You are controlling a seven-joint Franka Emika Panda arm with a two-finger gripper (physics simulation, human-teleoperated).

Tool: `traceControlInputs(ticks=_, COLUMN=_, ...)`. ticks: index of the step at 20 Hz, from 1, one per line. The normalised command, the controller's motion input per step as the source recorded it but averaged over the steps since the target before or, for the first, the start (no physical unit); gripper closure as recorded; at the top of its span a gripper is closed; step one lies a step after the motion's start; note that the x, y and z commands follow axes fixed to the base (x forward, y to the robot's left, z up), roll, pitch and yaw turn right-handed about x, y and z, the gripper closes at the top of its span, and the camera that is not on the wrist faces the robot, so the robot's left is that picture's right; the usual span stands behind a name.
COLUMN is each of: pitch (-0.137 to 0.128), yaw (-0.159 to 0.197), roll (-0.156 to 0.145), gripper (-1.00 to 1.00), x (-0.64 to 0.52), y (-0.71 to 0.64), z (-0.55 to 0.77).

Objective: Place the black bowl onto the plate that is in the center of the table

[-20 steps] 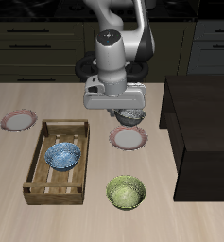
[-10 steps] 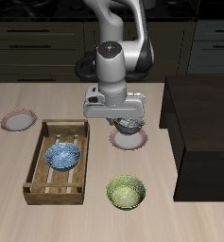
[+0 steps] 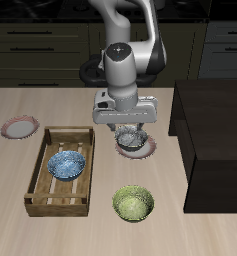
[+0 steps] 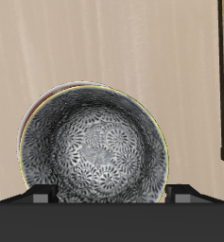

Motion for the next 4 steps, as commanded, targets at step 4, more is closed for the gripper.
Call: traceControlInputs(ticks=4, pitch=-0.040, yaw=0.009, roll=0.020, gripper=-1.00, x=-0.15, y=0.08, z=0.29)
